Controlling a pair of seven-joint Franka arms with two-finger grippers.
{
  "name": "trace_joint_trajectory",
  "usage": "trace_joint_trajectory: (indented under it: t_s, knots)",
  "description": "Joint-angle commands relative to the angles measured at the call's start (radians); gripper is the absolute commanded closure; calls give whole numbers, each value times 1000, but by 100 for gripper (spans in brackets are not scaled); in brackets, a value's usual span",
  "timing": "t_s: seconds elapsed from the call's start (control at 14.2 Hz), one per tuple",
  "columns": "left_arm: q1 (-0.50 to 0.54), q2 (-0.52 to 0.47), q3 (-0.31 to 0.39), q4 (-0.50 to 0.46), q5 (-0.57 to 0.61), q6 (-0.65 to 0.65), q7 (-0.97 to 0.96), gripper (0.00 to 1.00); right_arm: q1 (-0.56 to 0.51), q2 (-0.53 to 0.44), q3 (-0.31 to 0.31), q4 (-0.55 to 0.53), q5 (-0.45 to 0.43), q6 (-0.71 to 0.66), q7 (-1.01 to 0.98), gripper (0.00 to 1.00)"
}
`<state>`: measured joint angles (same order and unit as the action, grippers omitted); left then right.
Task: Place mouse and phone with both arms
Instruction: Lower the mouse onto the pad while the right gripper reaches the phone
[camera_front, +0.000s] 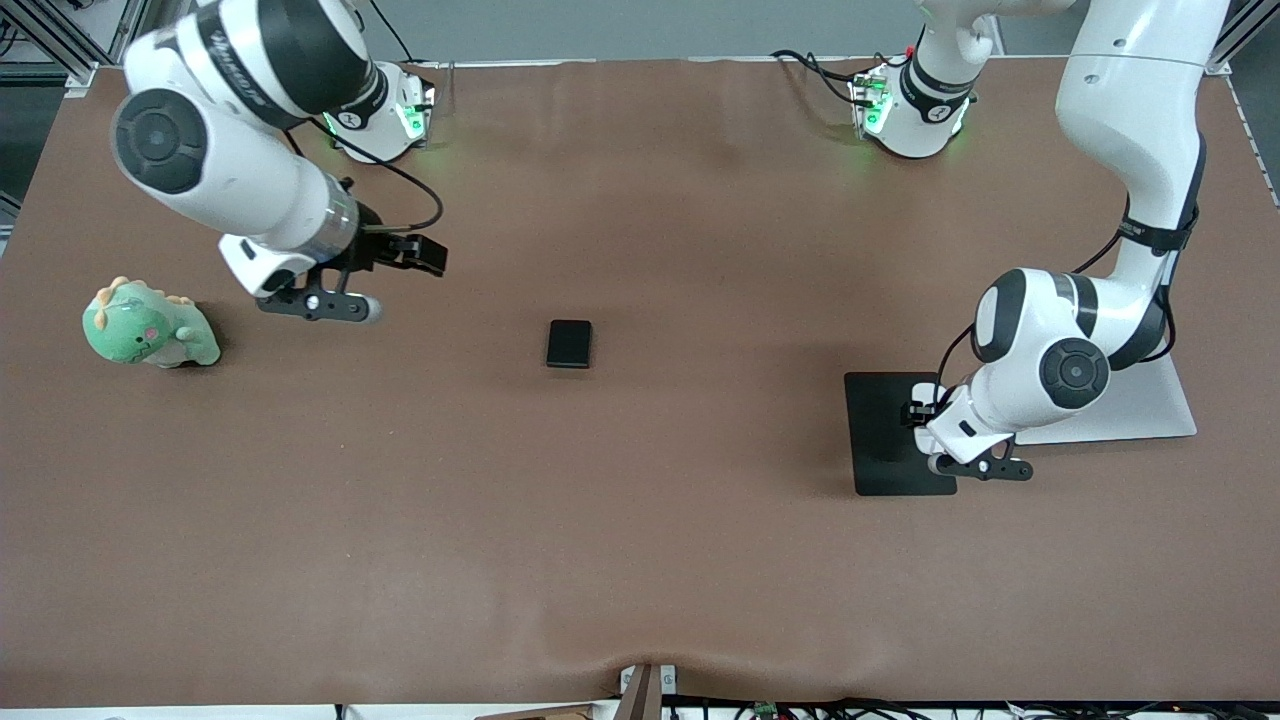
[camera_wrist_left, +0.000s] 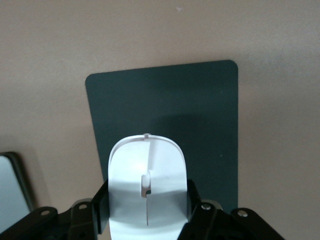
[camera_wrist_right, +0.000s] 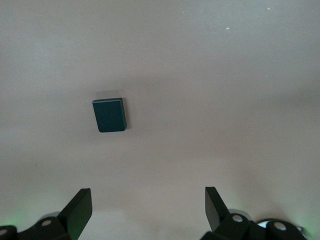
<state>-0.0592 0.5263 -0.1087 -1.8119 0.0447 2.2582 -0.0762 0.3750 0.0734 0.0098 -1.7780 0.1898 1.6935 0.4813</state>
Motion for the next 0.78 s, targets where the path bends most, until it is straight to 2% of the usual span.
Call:
trace_joint_trajectory:
  t_s: [0.0, 0.21, 0.49, 0.7]
  knots:
    - [-7, 15, 0, -1, -16, 41, 18, 100, 36, 8, -8, -43, 5, 78, 14, 0]
    - [-11, 50, 0, 8, -14, 72, 10, 100, 65, 45, -8, -61, 5, 142, 23, 0]
    - [-17, 83, 0, 9, -11, 109, 9, 100, 111, 63, -10, -161, 3, 316, 31, 0]
    - [-21, 107, 0, 11, -3, 142, 7, 100, 140, 123, -10, -161, 5, 382, 40, 0]
